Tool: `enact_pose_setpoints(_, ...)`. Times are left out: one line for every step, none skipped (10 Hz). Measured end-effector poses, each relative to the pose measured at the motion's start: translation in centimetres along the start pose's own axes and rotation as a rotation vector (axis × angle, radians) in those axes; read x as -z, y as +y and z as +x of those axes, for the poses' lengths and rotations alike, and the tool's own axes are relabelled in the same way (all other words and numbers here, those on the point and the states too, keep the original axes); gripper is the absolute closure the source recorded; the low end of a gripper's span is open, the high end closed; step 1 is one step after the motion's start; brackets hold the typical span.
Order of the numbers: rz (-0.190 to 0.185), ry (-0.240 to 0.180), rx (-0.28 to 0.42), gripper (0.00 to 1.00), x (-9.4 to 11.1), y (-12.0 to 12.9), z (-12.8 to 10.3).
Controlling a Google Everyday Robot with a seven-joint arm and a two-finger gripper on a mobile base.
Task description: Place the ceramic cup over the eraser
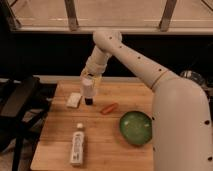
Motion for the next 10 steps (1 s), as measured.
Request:
enact_pose_setpoints(0.018,-0.039,0.037,0.20,-0.7,-0.7,-0.4)
enact_pose_setpoints(0.026,-0.067,0.064,0.20,-1.3,-1.5,-0.8)
enact_pose_setpoints(0.032,-0.103,0.098,0.20,-2.3,-2.6,-1.2)
enact_pose_setpoints(0.020,-0.121,0.125,0.21,-3.1,-3.3,-1.6)
enact_pose_setpoints(0.014,-0.116,0.125,0.30,-3.5,-3.7,-1.7)
enact_pose_setpoints(0.014,-0.112,0.109,0.38,-3.4,-3.7,-1.5)
enact_pose_setpoints(0.015,-0.109,0.095,0.47,-3.2,-3.5,-1.0)
enact_pose_setpoints(0.015,-0.111,0.087,0.57,-2.9,-2.9,-0.4)
enact_pose_setpoints(0.012,-0.111,0.093,0.63,-2.5,-1.9,0.2)
enact_pose_setpoints(0.012,-0.112,0.095,0.62,-2.5,-1.8,0.3)
